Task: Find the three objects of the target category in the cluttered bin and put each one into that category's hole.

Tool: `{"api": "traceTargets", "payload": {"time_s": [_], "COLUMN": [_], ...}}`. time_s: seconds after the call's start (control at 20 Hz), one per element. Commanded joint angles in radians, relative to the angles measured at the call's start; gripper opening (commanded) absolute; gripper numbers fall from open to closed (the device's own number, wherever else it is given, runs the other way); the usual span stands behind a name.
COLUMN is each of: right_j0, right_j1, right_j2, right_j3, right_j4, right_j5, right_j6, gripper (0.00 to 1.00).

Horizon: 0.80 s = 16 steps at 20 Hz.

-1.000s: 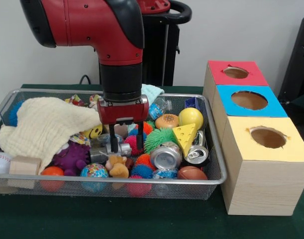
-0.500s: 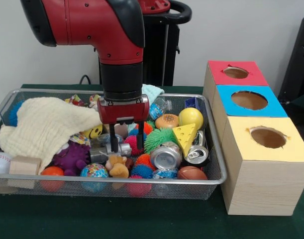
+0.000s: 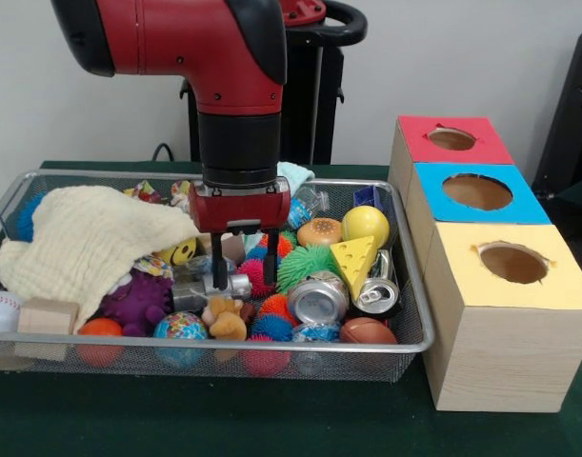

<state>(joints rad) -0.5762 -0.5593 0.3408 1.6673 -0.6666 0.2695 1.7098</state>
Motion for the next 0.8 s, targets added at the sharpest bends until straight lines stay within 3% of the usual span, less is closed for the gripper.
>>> {"api": "traceTargets", "payload": {"time_s": [0.05,0.8], "right_j0": [0.027,0.029], "right_j1": [0.013,0.038], "right_j2": [-0.037,-0.054], "right_j3": [-0.050,-0.072], "right_j4": [-0.016,-0.016], "right_j5": [-0.009,-0.051], "right_j6": [0.076,0.082], "gripper": [1.00,1.00]}}
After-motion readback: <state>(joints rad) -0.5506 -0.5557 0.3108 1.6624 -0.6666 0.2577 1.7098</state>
